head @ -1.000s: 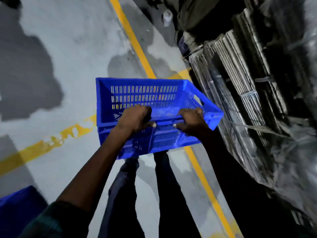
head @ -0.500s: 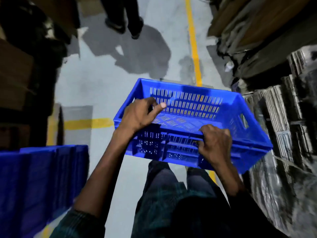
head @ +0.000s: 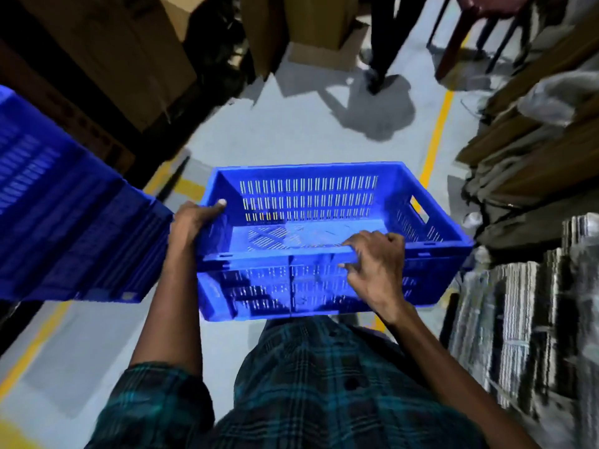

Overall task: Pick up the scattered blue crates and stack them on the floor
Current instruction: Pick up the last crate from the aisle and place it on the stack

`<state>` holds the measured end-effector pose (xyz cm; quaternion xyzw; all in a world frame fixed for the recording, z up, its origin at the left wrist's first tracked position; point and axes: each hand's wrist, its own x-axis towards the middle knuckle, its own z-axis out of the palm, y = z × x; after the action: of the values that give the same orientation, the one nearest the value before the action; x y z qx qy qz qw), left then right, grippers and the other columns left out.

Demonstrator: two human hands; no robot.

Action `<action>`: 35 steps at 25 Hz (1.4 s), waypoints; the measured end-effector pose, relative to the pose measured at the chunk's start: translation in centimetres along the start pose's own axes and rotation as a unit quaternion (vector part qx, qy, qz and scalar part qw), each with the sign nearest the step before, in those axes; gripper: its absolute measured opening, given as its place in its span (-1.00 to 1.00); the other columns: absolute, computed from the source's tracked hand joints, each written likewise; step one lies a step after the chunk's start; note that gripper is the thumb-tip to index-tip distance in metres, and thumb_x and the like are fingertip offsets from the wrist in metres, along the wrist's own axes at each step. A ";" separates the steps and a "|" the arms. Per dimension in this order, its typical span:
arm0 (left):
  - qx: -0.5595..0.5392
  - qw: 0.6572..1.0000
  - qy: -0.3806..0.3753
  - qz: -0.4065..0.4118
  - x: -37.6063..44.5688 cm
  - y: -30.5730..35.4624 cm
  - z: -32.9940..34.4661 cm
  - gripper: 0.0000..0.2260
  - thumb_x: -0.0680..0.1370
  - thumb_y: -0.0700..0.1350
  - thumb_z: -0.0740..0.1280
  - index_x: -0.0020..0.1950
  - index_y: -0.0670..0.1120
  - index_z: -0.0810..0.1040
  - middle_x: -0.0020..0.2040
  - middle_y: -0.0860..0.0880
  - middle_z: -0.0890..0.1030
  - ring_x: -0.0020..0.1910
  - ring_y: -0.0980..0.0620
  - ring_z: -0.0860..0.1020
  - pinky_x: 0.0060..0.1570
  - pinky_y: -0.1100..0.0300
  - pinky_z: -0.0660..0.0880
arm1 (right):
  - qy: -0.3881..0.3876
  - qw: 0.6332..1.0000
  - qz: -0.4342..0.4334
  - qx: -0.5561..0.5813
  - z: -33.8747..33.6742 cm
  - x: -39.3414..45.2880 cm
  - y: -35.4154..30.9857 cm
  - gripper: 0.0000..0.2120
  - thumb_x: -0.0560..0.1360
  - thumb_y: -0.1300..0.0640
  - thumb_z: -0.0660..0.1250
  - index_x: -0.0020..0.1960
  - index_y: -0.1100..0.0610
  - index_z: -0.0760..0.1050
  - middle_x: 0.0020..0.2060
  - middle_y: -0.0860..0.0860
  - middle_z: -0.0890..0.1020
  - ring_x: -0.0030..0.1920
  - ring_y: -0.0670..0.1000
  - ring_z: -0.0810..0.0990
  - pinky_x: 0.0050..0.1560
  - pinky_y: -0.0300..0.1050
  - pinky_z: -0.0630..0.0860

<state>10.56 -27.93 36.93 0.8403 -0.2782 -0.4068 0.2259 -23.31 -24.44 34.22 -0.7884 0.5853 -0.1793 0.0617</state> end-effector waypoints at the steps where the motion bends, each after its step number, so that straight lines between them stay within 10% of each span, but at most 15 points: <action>1: -0.024 1.000 -0.001 -0.011 -1.2 -0.9 -0.5 -0.55 0.42 0.20 0.46 -0.27 -0.19 0.50 -0.41 -0.15 0.53 -0.56 -0.04 0.48 -0.46 0.22 0.34 | 0.009 1.000 -0.014 0.008 -0.1 0.3 0.1 -0.64 0.09 0.15 0.53 -0.12 0.00 0.62 -0.23 -0.07 0.66 -0.18 0.08 0.62 -0.04 -0.03 0.22; 3: -0.028 0.999 0.036 -0.013 -3.0 -1.8 -1.1 -0.53 0.47 0.16 0.44 -0.39 -0.16 0.41 -0.55 -0.11 0.46 -0.59 -0.02 0.42 -0.56 0.21 0.27 | 0.026 0.998 -0.037 0.038 -0.3 1.0 0.1 -0.65 0.09 0.15 0.53 -0.12 0.01 0.64 -0.22 -0.08 0.68 -0.18 0.08 0.62 -0.04 -0.04 0.22; 9: -0.010 0.990 0.131 -0.055 -5.3 -3.3 -3.8 -0.73 0.44 -0.07 0.47 -0.28 -0.26 0.54 -0.02 -0.38 0.65 0.01 -0.28 0.65 -0.02 -0.10 0.54 | 0.001 0.993 -0.082 0.082 -0.3 4.2 -1.9 -0.56 0.03 0.27 0.58 -0.12 -0.01 0.68 -0.19 -0.11 0.71 -0.14 0.04 0.65 0.05 -0.04 0.26; 15: 0.014 0.966 0.235 -0.112 -7.0 -2.8 -6.6 -0.68 0.49 -0.14 0.38 0.21 -0.22 0.59 0.24 -0.24 0.60 0.24 -0.22 0.57 0.17 0.01 0.49 | -0.127 0.979 -0.069 0.144 4.2 5.3 -4.6 -0.56 0.15 0.14 0.63 0.03 0.08 0.70 -0.04 0.03 0.73 0.02 0.10 0.68 0.11 -0.02 0.50; 23: 0.002 0.921 0.389 0.026 -7.0 0.2 -14.7 -0.66 0.51 0.01 0.37 0.17 -0.19 0.51 0.18 -0.24 0.61 0.20 -0.23 0.56 0.22 -0.02 0.34 | -0.251 0.909 -0.327 0.054 10.4 9.2 -14.8 -0.61 0.39 -0.14 0.29 0.18 -0.05 0.39 0.02 -0.09 0.60 0.02 -0.01 0.60 -0.07 -0.16 0.41; 30: 0.038 0.886 0.445 0.123 -8.5 2.0 -18.9 -0.68 0.49 0.02 0.43 0.10 -0.11 0.44 0.05 -0.17 0.63 0.15 -0.22 0.54 0.13 -0.06 0.33 | -0.389 0.838 -0.353 0.147 13.5 13.4 -23.3 -0.62 0.38 -0.28 0.41 0.08 -0.11 0.47 -0.11 -0.20 0.58 -0.26 -0.18 0.54 -0.14 -0.20 0.49; 35: 0.038 0.867 0.467 0.169 -9.1 1.7 -20.2 -0.71 0.44 0.01 0.47 -0.02 -0.04 0.40 -0.10 -0.09 0.63 0.02 -0.18 0.55 0.01 0.00 0.28 | -0.336 0.860 -0.276 0.268 14.6 17.0 -24.4 -0.79 0.49 -0.13 0.40 -0.11 0.00 0.53 -0.30 -0.12 0.62 -0.35 -0.18 0.53 -0.25 -0.24 0.48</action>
<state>21.79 -20.20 54.50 0.8803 -0.2930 0.0885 0.3626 8.11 -34.64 31.72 -0.8828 0.2167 -0.0631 0.4119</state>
